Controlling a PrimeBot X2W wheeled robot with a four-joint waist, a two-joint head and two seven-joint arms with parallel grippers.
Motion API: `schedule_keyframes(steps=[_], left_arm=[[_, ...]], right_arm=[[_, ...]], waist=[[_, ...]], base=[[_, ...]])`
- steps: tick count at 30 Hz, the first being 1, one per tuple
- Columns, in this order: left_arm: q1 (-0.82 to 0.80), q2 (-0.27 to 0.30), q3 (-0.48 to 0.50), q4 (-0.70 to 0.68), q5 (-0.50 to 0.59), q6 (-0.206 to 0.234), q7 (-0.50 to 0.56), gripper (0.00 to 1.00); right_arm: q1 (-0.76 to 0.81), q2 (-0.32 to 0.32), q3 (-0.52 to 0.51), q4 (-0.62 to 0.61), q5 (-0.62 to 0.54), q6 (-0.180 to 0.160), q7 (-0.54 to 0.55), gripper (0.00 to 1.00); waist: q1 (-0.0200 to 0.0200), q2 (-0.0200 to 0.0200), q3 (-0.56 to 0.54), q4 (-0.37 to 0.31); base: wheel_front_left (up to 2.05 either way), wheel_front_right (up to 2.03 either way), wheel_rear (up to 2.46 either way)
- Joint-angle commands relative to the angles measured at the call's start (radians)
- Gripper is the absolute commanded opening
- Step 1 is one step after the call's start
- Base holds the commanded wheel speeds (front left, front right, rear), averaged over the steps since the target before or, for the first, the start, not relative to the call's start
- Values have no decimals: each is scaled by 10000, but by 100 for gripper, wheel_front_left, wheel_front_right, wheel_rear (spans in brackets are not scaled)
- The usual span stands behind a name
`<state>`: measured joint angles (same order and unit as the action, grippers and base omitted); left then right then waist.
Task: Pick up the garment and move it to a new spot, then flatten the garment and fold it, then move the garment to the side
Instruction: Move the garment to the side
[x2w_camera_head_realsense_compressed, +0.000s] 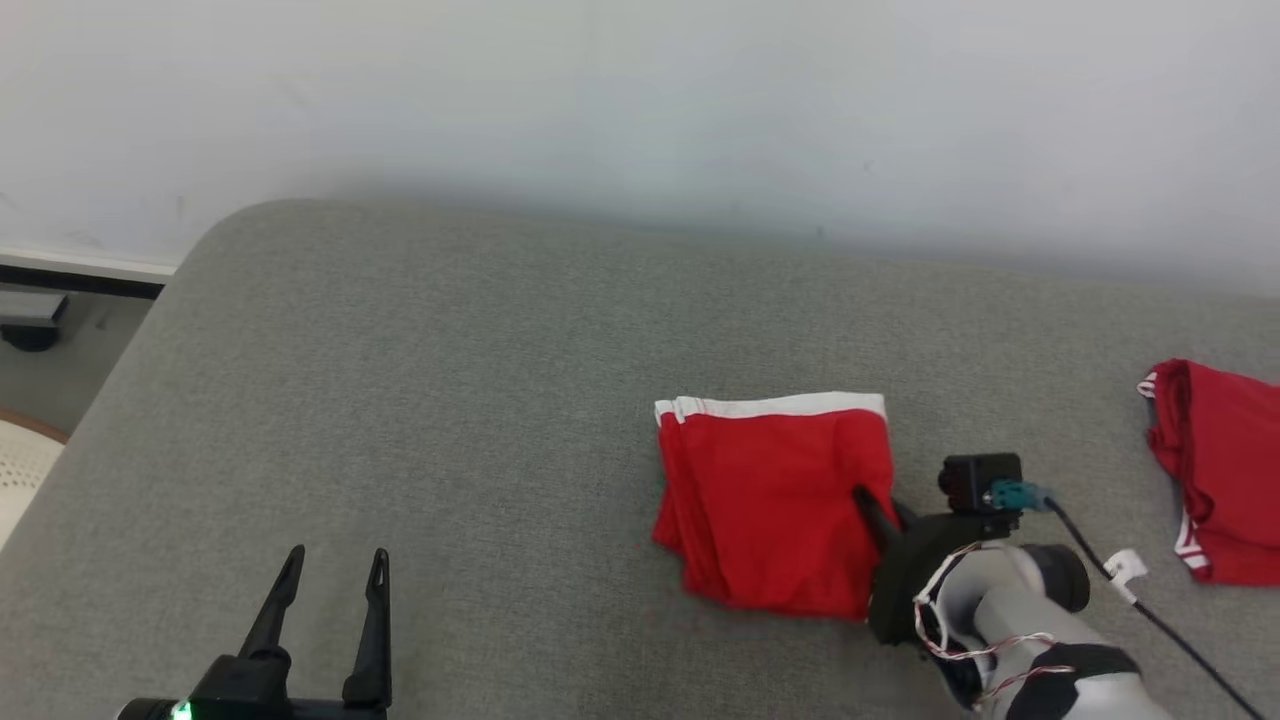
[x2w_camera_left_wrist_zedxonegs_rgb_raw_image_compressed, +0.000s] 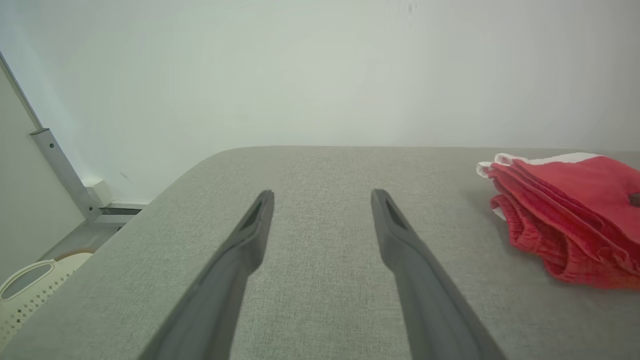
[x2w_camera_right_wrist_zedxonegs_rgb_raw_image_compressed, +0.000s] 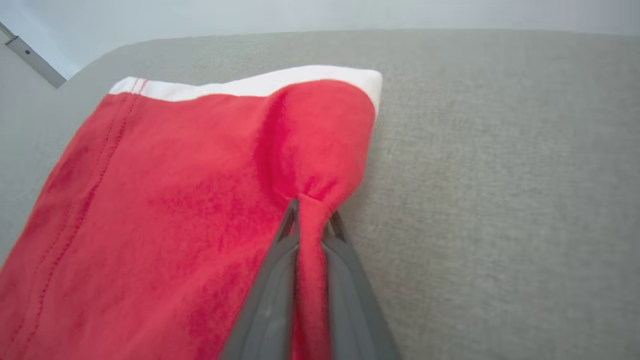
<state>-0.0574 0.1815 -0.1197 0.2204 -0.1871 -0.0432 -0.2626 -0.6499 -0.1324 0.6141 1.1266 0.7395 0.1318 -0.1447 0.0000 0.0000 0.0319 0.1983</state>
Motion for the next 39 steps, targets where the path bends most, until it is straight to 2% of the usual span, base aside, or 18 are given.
schedule_keyframes(steps=[1,8,15,30,39], left_arm=[[159,-30,6,-61,-66,40,-36,100],[-121,33,142,-528,-31,87,-41,100],[-532,209,286,-806,17,104,-42,100],[-625,621,517,-1361,5,227,-29,100],[-855,726,467,-1634,2,264,85,100]], right_arm=[[-112,-254,119,-80,-104,-16,-82,0],[-1253,-2012,1398,-1018,-474,-16,83,0],[-2405,-3325,2335,-1581,-520,-17,534,0],[-3874,-5661,3245,-1505,397,-16,1367,0],[-4568,-6592,3723,-1411,686,-16,1880,0]], waist=[[0,0,48,-368],[0,0,684,-1475],[0,0,1399,-2055],[0,0,2430,-2567],[0,0,2778,-2674]], base=[[0,0,0],[0,0,0],[0,0,0],[0,0,0],[0,0,0]])
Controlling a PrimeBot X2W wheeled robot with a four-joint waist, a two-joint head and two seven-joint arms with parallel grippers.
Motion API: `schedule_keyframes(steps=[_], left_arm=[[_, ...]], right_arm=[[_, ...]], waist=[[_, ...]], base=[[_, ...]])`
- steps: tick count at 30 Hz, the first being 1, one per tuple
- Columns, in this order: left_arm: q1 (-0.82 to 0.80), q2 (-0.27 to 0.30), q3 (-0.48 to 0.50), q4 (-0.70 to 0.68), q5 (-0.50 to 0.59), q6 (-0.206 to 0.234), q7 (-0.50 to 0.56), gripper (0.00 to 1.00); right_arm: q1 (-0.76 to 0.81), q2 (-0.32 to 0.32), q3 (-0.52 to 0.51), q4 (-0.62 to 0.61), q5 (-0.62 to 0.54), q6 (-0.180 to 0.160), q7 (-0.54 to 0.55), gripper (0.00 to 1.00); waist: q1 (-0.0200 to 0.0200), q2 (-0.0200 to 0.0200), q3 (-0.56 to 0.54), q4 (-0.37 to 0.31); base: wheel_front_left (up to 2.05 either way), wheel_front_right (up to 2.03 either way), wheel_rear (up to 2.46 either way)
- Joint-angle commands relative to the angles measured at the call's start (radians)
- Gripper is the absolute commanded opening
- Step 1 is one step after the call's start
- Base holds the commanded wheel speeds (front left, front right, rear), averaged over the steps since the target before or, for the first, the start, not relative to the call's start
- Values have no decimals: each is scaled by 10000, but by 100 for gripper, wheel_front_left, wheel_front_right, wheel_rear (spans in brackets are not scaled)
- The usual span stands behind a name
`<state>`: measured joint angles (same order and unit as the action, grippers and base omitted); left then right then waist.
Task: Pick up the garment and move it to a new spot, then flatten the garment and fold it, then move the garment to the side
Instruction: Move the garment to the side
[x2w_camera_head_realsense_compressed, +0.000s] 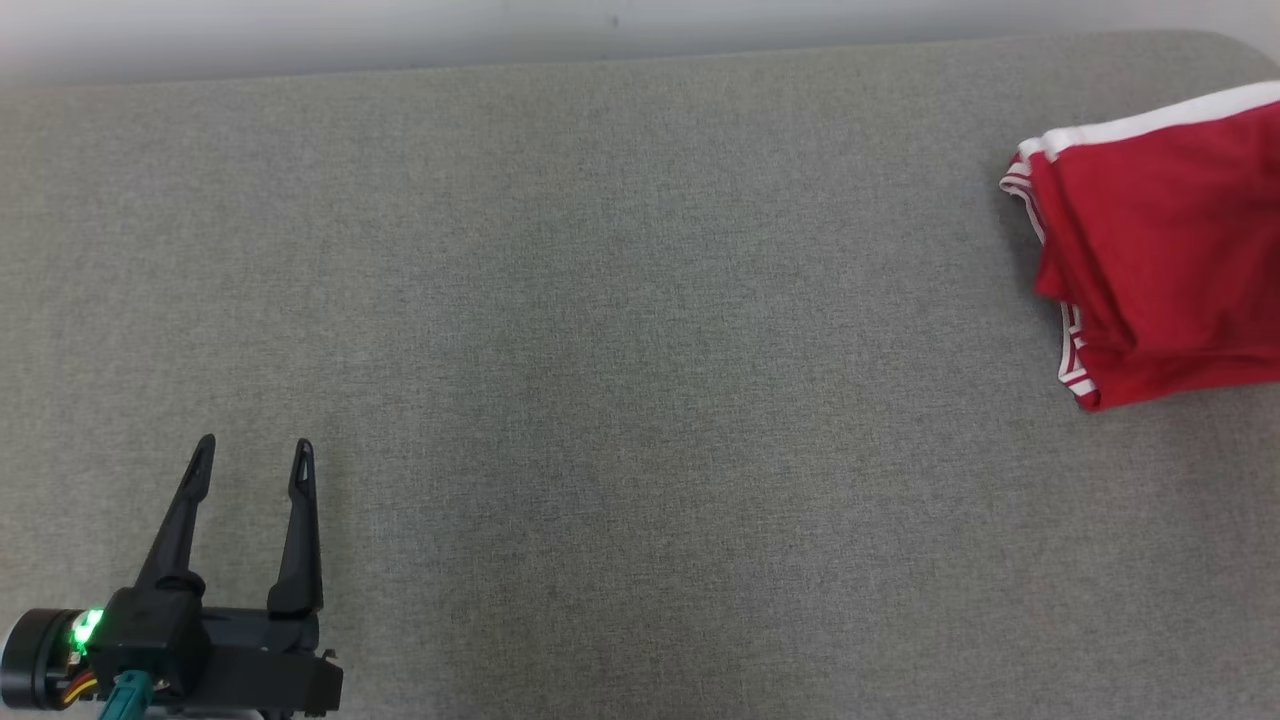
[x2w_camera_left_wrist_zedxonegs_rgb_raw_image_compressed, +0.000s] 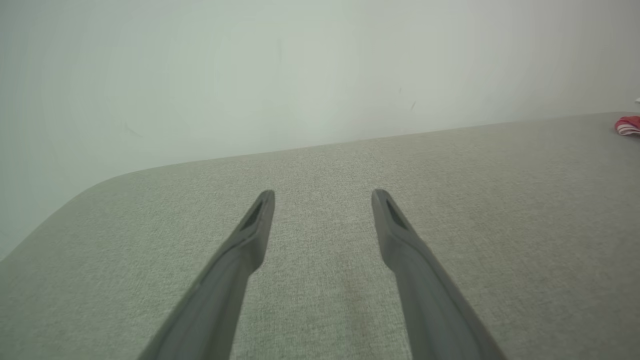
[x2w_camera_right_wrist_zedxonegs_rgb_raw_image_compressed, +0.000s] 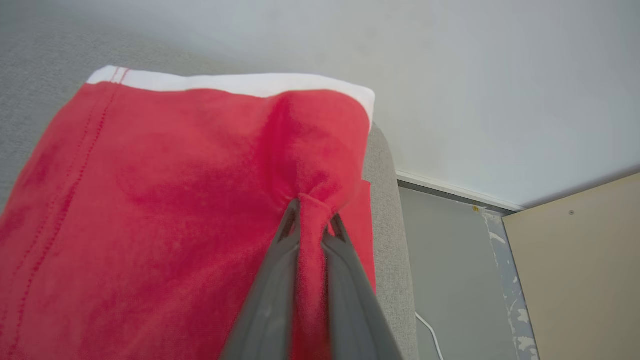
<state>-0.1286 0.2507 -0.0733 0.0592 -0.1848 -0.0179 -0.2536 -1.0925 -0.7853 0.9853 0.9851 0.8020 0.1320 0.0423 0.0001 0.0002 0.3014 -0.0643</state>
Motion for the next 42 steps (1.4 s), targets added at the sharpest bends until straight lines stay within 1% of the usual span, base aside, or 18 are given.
schedule_keyframes(steps=[1,4,11,12,13,17,20,23,25,27,30,33,37,40,42], left_arm=[[-161,47,-3,-46,-24,16,3,100],[-219,118,11,-96,-47,15,17,100],[-272,161,-57,-171,-72,62,49,100],[-266,168,-64,-162,-77,63,53,100],[-265,173,-72,-147,-84,64,54,100],[-272,128,-130,-26,-118,104,31,100],[-150,85,-155,74,-157,131,1,100],[112,63,-136,184,-253,136,-31,100],[277,61,-108,267,-268,150,-40,100],[453,40,-91,318,-279,163,-60,100],[720,10,-129,359,-326,169,-71,100],[955,4,-152,303,-344,260,-59,100],[1172,8,-162,217,-370,326,17,100],[1368,15,-195,194,-418,350,71,100],[1396,8,-217,192,-449,353,86,100]], right_arm=[[-211,-139,10,67,121,-18,37,0],[-411,-268,54,274,194,-18,65,0],[-394,-112,114,857,387,-19,82,0],[-420,-103,136,915,345,-19,-3,23],[-453,-89,161,983,296,-18,-75,100],[-596,-111,300,1428,57,-18,-245,100],[-839,-112,158,1818,-111,-19,-942,100],[-959,182,-249,2056,53,-19,-2064,100],[-909,442,-569,2079,274,-18,-2609,100],[-750,617,-840,1983,407,-19,-2919,100],[-372,843,-1159,1585,419,-19,-3062,100],[74,913,-1933,683,201,-18,-3063,100],[1254,1134,-3555,-551,-339,-18,-3061,100],[2424,1589,-4990,-1491,-998,-18,-3062,100],[3338,2022,-5933,-2122,-1521,-19,-3062,100]], waist=[[-1,-2,121,-54],[-1,-2,257,-70],[-1,-2,382,5],[-1,-2,386,11],[-1,-2,386,19],[-1,-2,232,75],[-1,-2,-67,127],[-1,-2,-481,153],[-1,-2,-786,147],[-1,-2,-1079,169],[-1,-2,-1462,251],[-1,-2,-1751,326],[-1,-2,-2123,441],[-1,-2,-2375,536],[-1,-2,-2520,587]], base=[[0,0,0],[0,0,0],[0,0,0],[0,0,0],[0,0,0],[0,0,0],[0,0,0],[0,0,0],[0,0,0],[0,0,0],[0,0,0],[0,0,0],[0,0,0],[0,0,0],[0,0,0]])
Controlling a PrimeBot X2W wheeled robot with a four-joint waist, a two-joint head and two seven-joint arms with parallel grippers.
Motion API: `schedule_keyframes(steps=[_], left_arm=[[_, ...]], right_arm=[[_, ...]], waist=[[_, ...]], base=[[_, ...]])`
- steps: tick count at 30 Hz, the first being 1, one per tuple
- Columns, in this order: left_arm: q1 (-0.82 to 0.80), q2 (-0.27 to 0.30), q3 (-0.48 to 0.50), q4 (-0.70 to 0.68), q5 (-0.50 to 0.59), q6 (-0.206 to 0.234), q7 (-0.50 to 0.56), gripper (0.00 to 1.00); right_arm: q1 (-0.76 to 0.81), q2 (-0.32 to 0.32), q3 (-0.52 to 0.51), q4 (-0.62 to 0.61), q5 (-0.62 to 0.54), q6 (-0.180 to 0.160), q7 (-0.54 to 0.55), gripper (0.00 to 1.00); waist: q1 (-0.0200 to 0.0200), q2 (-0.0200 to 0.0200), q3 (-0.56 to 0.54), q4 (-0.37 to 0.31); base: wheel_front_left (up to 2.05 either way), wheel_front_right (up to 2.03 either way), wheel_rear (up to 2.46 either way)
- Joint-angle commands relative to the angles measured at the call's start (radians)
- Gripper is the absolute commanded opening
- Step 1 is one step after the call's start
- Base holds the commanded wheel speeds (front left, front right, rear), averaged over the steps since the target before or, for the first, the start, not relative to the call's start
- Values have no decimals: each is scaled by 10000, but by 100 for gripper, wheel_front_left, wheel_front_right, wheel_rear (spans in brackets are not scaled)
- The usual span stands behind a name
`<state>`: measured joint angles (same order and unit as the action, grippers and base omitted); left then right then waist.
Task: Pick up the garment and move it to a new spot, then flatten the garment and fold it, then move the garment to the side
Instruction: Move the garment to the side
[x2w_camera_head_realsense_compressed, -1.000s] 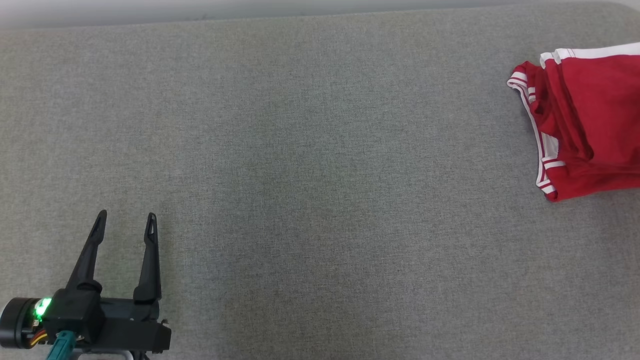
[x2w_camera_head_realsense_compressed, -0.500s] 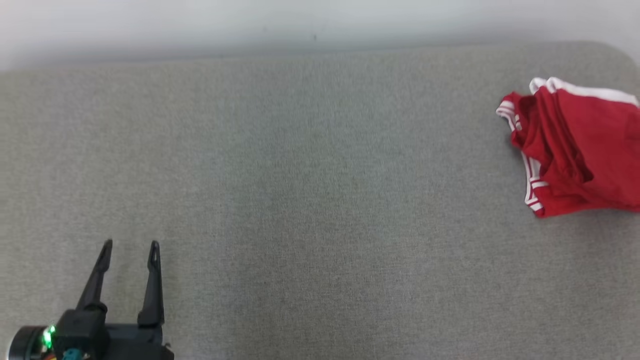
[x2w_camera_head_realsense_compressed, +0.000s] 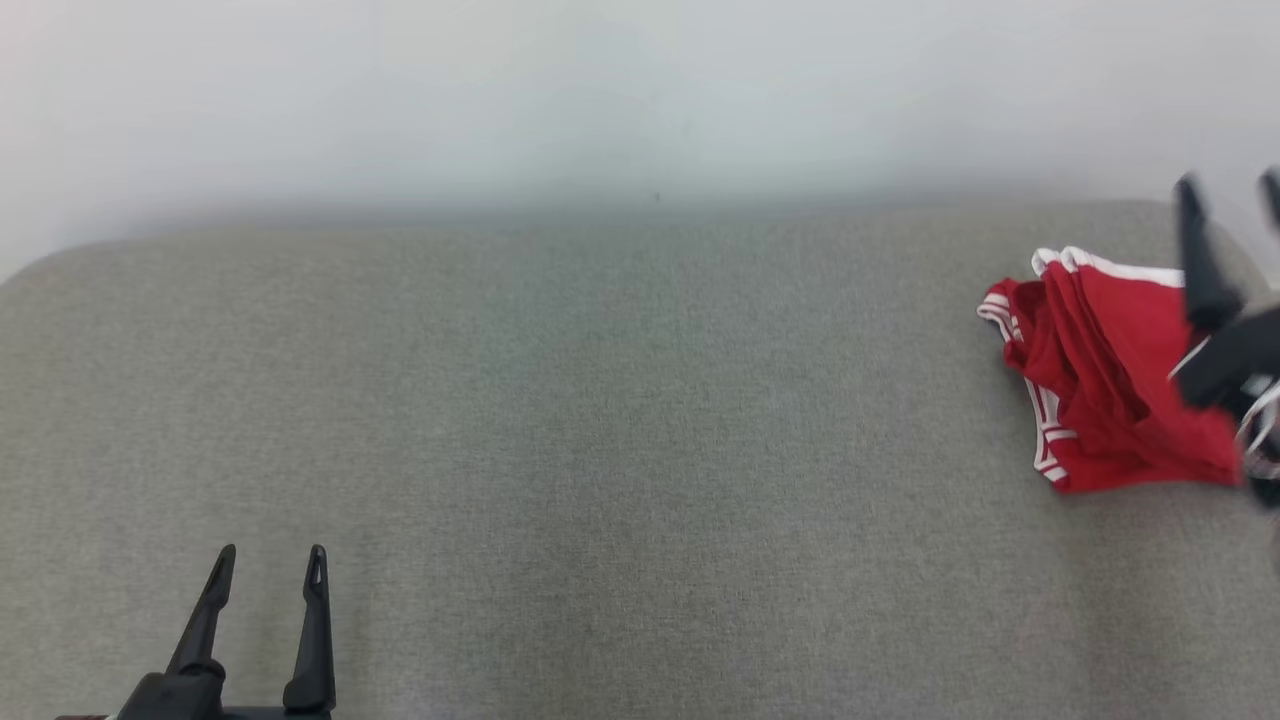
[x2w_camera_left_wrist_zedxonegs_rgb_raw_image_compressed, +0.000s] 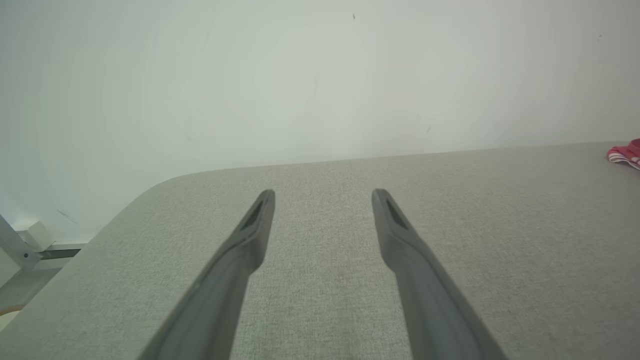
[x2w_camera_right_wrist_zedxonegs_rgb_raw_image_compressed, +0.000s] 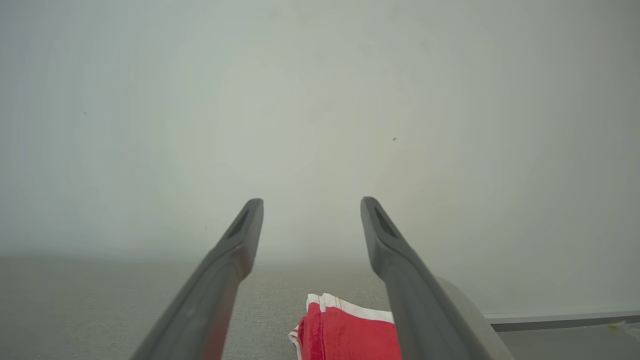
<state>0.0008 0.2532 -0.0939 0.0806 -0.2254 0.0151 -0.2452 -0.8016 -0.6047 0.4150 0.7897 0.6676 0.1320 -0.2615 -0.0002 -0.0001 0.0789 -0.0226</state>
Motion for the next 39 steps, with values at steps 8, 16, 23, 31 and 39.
schedule_keyframes(steps=[8,16,23,31,39], left_arm=[[300,-63,-91,6,-118,93,45,100],[335,-87,-156,150,-202,91,-13,100],[431,-161,-176,248,-257,167,-116,100],[521,-96,-267,271,-151,230,-129,100],[566,24,-481,338,104,351,-32,100]], right_arm=[[3195,2107,-2727,-2277,-2076,-18,-27,100],[5300,3611,-3561,-3956,-3447,-18,-28,100],[7270,4652,-3991,-5710,-4643,-18,-28,100],[8692,5377,-4291,-6181,-5273,-18,-29,100],[8737,5523,-4250,-6075,-5424,-19,-29,100]], waist=[[2,1,-594,302],[2,1,-849,471],[2,1,-1000,597],[2,1,-1134,614],[2,1,-1196,539]], base=[[0,0,0],[0,0,0],[0,0,0],[0,0,0],[0,0,0]])
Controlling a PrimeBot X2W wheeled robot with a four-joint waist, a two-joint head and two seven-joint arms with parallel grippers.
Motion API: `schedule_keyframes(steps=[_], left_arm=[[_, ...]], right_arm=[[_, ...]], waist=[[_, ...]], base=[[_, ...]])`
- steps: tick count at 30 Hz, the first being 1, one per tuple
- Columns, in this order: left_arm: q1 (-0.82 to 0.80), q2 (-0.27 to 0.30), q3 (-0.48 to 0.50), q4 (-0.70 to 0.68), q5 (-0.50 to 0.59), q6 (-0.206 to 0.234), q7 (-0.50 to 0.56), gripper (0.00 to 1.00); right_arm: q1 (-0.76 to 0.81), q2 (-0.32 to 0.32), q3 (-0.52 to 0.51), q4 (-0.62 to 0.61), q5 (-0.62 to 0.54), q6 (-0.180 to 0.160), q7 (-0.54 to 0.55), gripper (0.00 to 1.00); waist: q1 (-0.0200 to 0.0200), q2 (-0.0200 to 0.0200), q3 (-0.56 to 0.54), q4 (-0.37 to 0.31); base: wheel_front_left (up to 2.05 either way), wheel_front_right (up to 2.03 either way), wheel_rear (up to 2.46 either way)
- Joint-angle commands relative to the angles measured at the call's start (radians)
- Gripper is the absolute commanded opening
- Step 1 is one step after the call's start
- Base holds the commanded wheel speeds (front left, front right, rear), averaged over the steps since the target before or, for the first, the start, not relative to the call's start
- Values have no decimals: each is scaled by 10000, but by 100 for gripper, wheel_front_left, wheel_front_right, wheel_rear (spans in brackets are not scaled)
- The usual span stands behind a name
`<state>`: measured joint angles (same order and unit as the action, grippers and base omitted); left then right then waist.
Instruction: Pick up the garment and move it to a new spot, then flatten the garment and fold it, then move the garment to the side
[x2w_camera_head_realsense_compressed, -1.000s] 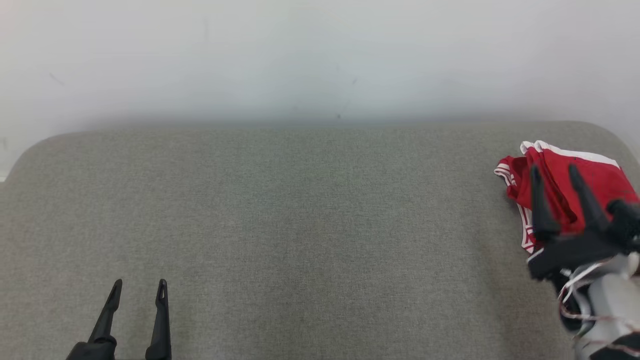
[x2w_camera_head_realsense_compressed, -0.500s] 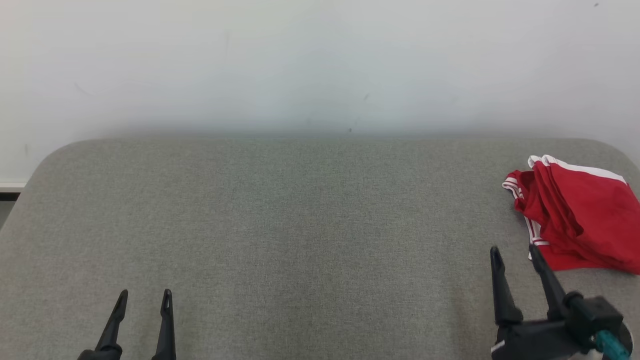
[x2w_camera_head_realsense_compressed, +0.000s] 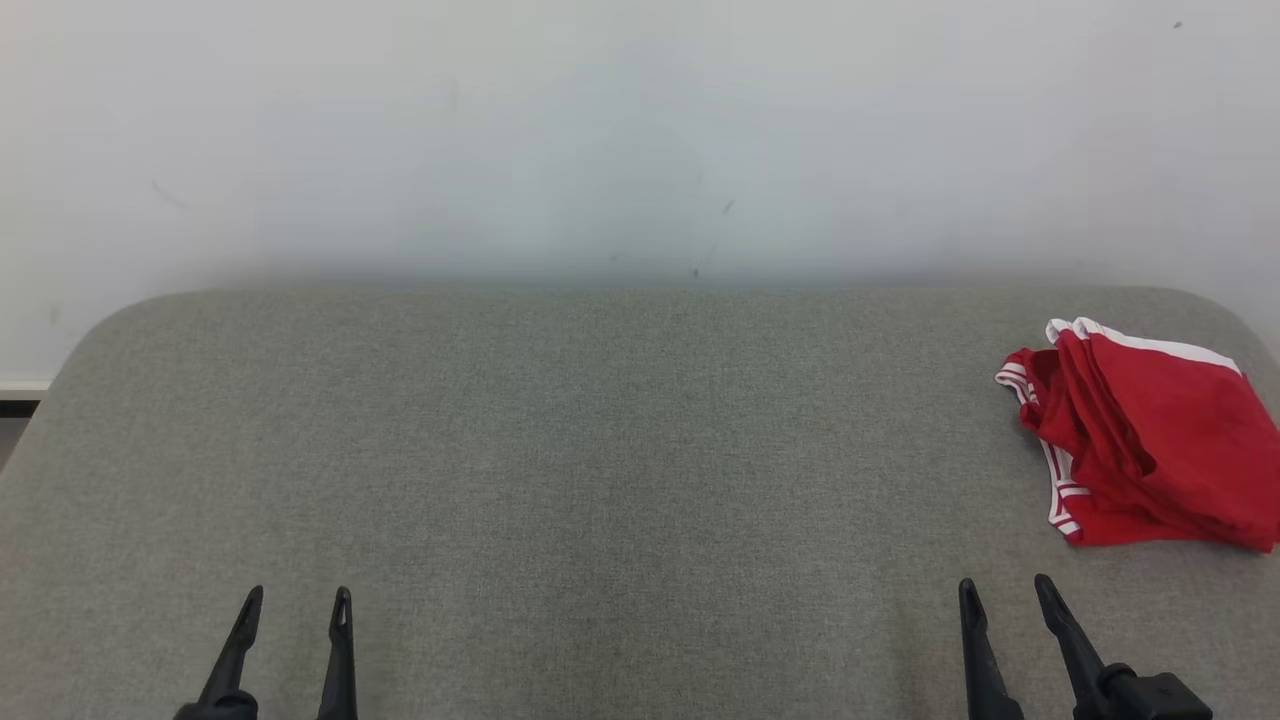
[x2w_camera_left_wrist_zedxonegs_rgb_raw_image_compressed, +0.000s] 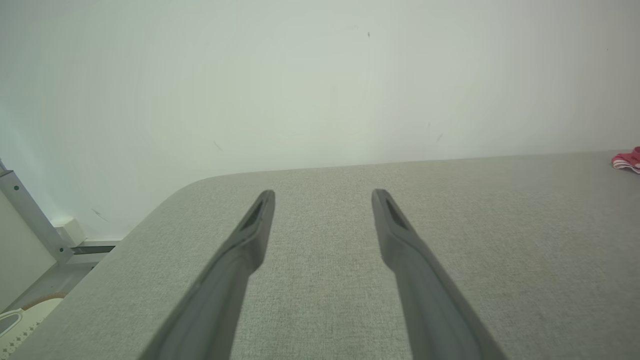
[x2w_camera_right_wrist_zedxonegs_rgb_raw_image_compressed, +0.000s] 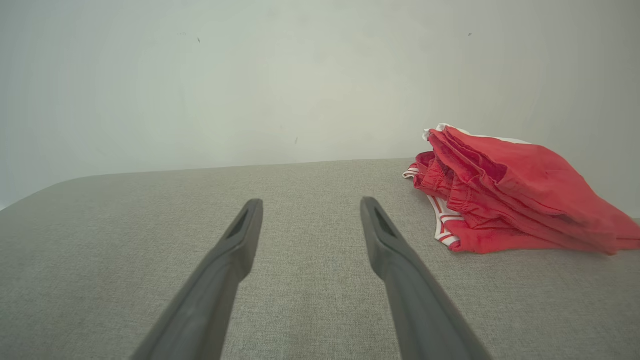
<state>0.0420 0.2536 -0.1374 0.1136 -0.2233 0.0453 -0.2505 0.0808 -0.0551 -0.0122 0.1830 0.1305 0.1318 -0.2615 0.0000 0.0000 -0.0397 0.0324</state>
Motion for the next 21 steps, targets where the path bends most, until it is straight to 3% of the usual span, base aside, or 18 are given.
schedule_keyframes(steps=[1,21], left_arm=[[150,33,-65,0,100,55,43,100],[202,81,-229,-76,-254,-60,98,100]], right_arm=[[-130,28,9,-22,-52,-17,-29,100],[-360,53,-313,638,192,-16,-29,100]], waist=[[0,0,-16,-11],[0,0,-121,20]], base=[[0,0,0],[0,0,0]])
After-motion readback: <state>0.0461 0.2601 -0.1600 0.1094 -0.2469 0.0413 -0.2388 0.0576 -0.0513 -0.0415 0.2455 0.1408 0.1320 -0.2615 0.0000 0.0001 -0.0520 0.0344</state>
